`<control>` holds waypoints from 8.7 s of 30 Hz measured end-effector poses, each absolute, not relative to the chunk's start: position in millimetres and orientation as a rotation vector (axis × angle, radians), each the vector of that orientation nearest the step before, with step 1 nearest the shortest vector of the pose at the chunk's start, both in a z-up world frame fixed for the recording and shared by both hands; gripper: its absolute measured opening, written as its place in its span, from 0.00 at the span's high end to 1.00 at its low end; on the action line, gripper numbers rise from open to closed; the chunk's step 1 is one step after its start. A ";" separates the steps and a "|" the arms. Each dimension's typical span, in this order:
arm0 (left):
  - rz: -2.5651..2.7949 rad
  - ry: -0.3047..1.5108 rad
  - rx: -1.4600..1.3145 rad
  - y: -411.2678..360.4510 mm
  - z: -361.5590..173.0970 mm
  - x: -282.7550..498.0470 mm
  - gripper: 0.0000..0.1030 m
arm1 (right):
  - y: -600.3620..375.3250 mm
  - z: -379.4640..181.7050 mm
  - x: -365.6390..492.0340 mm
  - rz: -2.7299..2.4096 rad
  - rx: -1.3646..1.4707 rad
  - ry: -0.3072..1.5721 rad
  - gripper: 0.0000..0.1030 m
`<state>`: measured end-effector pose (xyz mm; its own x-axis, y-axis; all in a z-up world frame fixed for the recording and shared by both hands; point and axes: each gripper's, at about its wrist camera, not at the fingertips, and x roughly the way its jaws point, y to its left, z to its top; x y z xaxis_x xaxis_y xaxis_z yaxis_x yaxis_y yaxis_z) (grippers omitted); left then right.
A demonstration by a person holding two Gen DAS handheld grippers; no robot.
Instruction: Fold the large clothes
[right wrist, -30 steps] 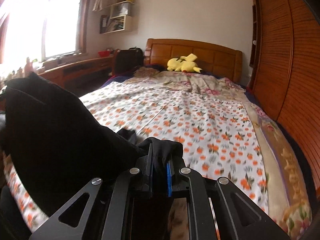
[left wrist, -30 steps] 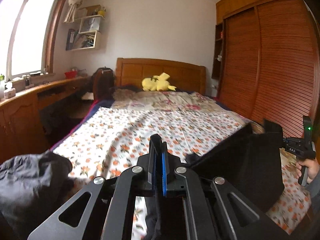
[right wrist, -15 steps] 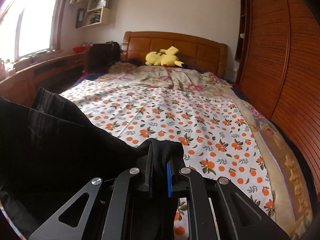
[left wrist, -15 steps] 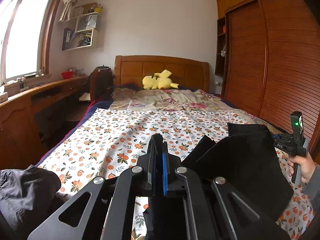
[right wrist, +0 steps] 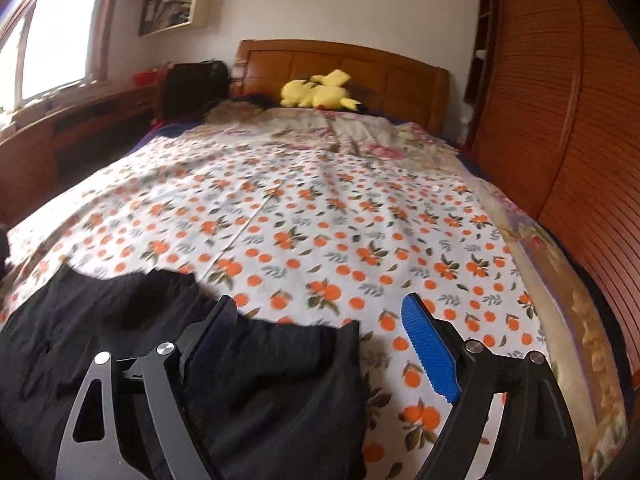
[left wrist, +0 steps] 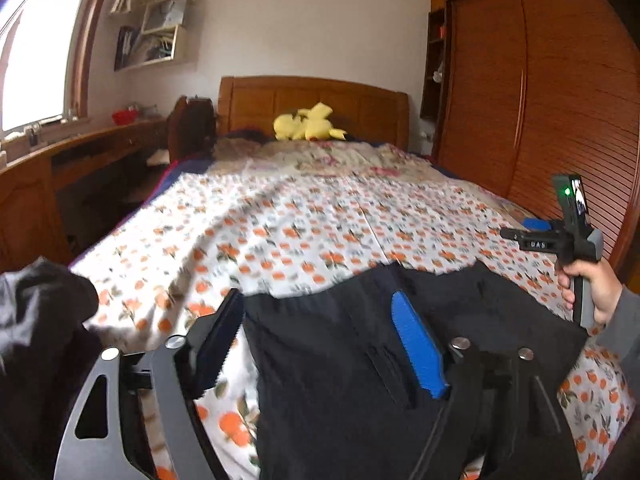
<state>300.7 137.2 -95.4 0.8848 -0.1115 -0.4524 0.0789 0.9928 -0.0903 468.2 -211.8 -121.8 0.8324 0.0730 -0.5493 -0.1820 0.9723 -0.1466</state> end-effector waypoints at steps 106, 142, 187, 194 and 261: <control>-0.282 0.686 0.063 37.8 -201.5 256.0 0.03 | -286.1 -226.1 294.1 0.051 0.175 0.870 0.19; -0.210 0.615 -0.031 124.7 -175.4 208.9 0.03 | -58.1 -90.5 273.5 0.611 -0.089 0.556 0.92; -0.148 0.531 -0.125 159.5 -152.4 200.6 0.03 | -26.2 -188.1 281.9 0.618 -0.202 0.824 0.76; -0.178 0.563 -0.097 148.7 -160.2 214.5 0.21 | -28.0 -193.0 278.9 0.632 -0.197 0.820 0.76; -0.179 0.676 -0.091 174.7 -187.7 199.2 0.91 | -99.4 -196.3 287.7 0.593 0.145 0.965 0.51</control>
